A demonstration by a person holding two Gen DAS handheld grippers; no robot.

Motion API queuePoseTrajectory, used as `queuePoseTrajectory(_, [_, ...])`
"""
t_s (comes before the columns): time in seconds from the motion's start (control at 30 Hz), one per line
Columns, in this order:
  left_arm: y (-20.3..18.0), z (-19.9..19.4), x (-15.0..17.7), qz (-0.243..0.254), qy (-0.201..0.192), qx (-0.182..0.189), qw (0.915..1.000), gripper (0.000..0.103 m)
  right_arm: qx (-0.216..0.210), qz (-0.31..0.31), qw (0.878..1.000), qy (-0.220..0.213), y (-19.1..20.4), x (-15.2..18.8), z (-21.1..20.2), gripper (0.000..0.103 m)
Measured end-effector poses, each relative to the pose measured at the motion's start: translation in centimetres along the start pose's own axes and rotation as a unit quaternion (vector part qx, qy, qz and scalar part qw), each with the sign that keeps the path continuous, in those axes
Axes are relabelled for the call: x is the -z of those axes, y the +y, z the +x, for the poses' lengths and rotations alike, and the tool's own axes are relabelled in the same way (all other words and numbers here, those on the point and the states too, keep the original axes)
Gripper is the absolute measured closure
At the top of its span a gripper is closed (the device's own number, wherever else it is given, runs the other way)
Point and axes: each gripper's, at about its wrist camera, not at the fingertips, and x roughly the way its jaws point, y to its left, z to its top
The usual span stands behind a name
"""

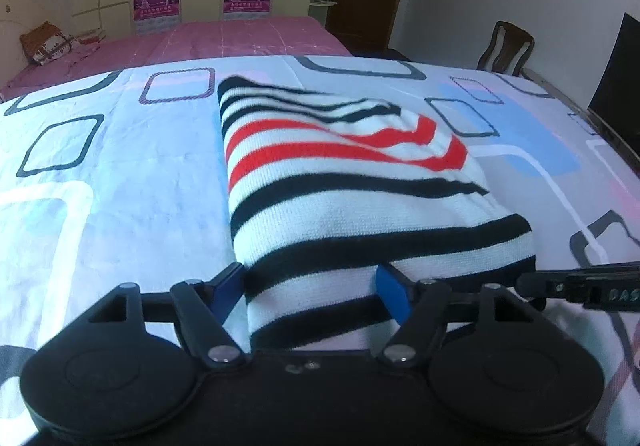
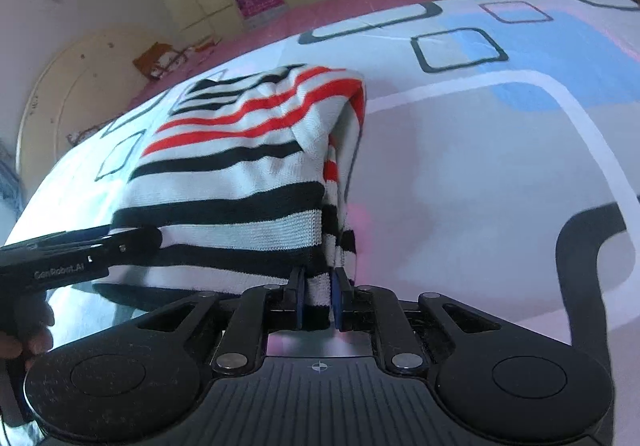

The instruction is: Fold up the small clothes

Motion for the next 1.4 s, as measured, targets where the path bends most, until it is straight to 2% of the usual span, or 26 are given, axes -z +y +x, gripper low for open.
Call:
queuePoseTrajectory(0.03, [0.1, -0.3, -0.3, 0.001, -0.004, 0.002, 1.0000, 0.034, -0.003, 0.003, 1.000, -0.007, 0.1, -0.4, -0.7, 0.067])
queuePoseTrajectory(0.1, [0.3, -1.0, -1.0, 0.003, -0.016, 0.005, 0.9999, 0.034, -0.009, -0.005, 0.999, -0.034, 0.5, -1.2, -1.9, 0.048])
queuePoseTrajectory(0.2, [0.6, -1.5, -2.3, 0.002, -0.031, 0.007, 0.9995, 0.034, -0.016, -0.014, 0.998, -0.057, 1.0, -3.3, -2.2, 0.048])
queuePoseTrajectory(0.37, [1.2, 0.1, -5.1, -0.001, -0.044, -0.009, 0.9990, 0.034, -0.017, 0.030, 0.998, -0.060, -0.1, -7.3, 1.1, 0.048])
queuePoseTrajectory(0.53, [2.9, 3.7, -7.5, -0.026, -0.040, -0.026, 0.9985, 0.038, -0.015, 0.081, 0.996, -0.039, -1.6, -11.0, 6.0, 0.048])
queuePoseTrajectory(0.7, [4.4, 6.4, -8.4, -0.051, -0.035, -0.032, 0.9976, 0.041, -0.019, 0.105, 0.994, -0.018, -2.7, -12.6, 9.9, 0.049])
queuePoseTrajectory(0.73, [4.5, 6.9, -8.4, -0.054, -0.032, -0.031, 0.9976, 0.043, -0.019, 0.107, 0.994, -0.022, -3.0, -12.6, 10.1, 0.071])
queuePoseTrajectory(0.77, [4.5, 7.3, -8.4, -0.054, -0.029, -0.028, 0.9977, 0.045, -0.025, 0.105, 0.994, -0.027, -3.0, -12.6, 10.3, 0.079])
queuePoseTrajectory(0.8, [4.5, 7.7, -8.5, -0.053, -0.028, -0.027, 0.9978, 0.046, -0.021, 0.099, 0.994, -0.036, -2.9, -12.6, 10.2, 0.081])
queuePoseTrajectory(0.83, [4.3, 8.0, -8.4, -0.052, -0.028, -0.026, 0.9979, 0.048, -0.010, 0.080, 0.996, -0.049, -2.5, -12.6, 9.9, 0.092])
queuePoseTrajectory(0.87, [4.2, 8.3, -8.4, -0.051, -0.029, -0.024, 0.9980, 0.048, 0.008, 0.044, 0.997, -0.068, -1.7, -12.5, 9.5, 0.092])
queuePoseTrajectory(0.93, [3.7, 8.7, -8.5, -0.045, -0.035, -0.025, 0.9981, 0.048, 0.045, -0.021, 0.994, -0.098, -0.4, -11.9, 9.0, 0.093])
queuePoseTrajectory(1.0, [3.5, 9.4, -8.5, -0.036, -0.036, -0.031, 0.9982, 0.045, 0.076, -0.047, 0.993, -0.081, -0.7, -11.1, 10.5, 0.093])
queuePoseTrajectory(1.07, [3.4, 10.3, -8.3, -0.019, -0.032, -0.049, 0.9981, 0.039, 0.067, -0.022, 0.994, -0.079, -1.9, -10.6, 11.0, 0.092])
queuePoseTrajectory(1.17, [4.1, 10.4, -8.3, -0.036, -0.025, -0.042, 0.9981, 0.039, 0.058, -0.019, 0.995, -0.077, -1.9, -11.3, 10.3, 0.092])
queuePoseTrajectory(1.27, [3.8, 10.2, -8.3, -0.026, -0.028, -0.047, 0.9981, 0.039, 0.043, 0.006, 0.994, -0.096, -2.1, -12.4, 9.0, 0.090])
queuePoseTrajectory(1.37, [3.7, 10.2, -8.4, -0.027, -0.026, -0.049, 0.9981, 0.039, 0.047, -0.009, 0.990, -0.130, -0.9, -13.1, 8.0, 0.074])
queuePoseTrajectory(1.4, [3.7, 10.1, -8.4, -0.027, -0.026, -0.050, 0.9981, 0.039, 0.047, -0.022, 0.990, -0.133, -0.1, -13.3, 8.3, 0.063])
